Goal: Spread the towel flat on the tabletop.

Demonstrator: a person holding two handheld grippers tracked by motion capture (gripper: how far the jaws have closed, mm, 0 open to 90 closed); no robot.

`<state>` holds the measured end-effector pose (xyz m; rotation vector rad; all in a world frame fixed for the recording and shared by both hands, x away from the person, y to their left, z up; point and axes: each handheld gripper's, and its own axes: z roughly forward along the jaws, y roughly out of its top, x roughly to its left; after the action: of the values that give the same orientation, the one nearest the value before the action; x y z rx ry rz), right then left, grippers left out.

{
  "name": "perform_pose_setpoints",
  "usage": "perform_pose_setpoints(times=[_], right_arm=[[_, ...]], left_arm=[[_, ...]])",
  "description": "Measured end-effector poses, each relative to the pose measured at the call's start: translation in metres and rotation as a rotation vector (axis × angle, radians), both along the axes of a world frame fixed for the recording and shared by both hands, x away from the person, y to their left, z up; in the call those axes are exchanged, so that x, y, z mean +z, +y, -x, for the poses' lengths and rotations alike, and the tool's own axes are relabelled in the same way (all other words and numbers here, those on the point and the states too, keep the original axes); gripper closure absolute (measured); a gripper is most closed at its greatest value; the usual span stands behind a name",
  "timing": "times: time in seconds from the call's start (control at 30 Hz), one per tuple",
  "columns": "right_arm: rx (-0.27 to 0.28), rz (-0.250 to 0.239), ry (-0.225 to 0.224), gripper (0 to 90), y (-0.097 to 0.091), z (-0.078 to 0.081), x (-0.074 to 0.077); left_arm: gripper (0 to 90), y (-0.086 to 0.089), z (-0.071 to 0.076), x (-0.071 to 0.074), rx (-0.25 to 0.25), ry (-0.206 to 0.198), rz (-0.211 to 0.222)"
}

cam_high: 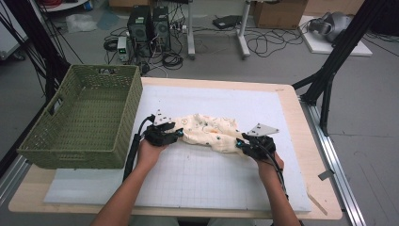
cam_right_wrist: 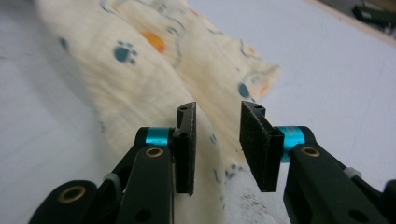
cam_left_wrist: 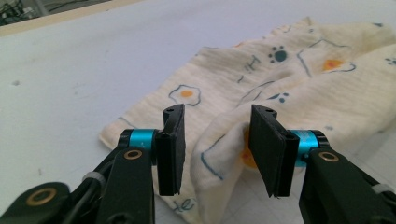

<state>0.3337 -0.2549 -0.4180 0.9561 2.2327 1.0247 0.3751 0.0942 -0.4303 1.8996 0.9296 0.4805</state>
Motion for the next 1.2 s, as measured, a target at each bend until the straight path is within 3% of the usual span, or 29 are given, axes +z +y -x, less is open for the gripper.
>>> perform_pose_setpoints(times=[0.1, 0.2, 0.3, 0.37, 0.5, 0.67, 0.8, 0.87, 1.03, 1.2], right_arm=[[0.08, -0.044, -0.031, 65.3, 0.008, 0.01, 0.007], [0.173, -0.051, -0.041, 67.0, 0.022, 0.02, 0.011], [0.259, -0.061, 0.006, 68.6, 0.04, 0.022, 0.006], [0.298, -0.038, 0.025, 68.5, 0.055, 0.021, -0.001], [0.254, 0.035, 0.041, 65.1, 0.075, 0.007, -0.016], [0.154, 0.06, 0.063, 67.4, 0.078, -0.012, -0.028], [0.163, 0.03, 0.097, 84.3, 0.074, -0.017, -0.03], [0.16, 0.001, 0.128, 86.0, 0.071, -0.018, -0.029], [0.194, -0.082, 0.212, 86.0, 0.064, -0.017, -0.027], [0.317, -0.167, 0.301, 85.7, 0.065, -0.005, -0.018]], left_arm=[[61.2, -0.002, 0.001, 0.0, -0.039, -0.004, 0.0], [71.5, -0.006, 0.002, -0.002, -0.069, -0.008, -0.005], [75.1, -0.01, 0.002, -0.004, -0.078, -0.007, -0.017], [74.9, -0.01, 0.002, -0.004, -0.077, -0.006, -0.019], [74.0, -0.008, 0.001, -0.004, -0.072, -0.006, -0.017], [70.2, -0.005, 0.001, -0.003, -0.07, -0.006, -0.002], [51.0, -0.004, -0.001, -0.005, -0.1, 0.037, 0.046], [43.7, -0.006, 0.0, -0.006, -0.124, 0.051, 0.066], [39.5, -0.014, 0.005, -0.01, -0.206, 0.078, 0.035], [46.8, -0.016, 0.007, -0.013, -0.219, 0.085, -0.007]])
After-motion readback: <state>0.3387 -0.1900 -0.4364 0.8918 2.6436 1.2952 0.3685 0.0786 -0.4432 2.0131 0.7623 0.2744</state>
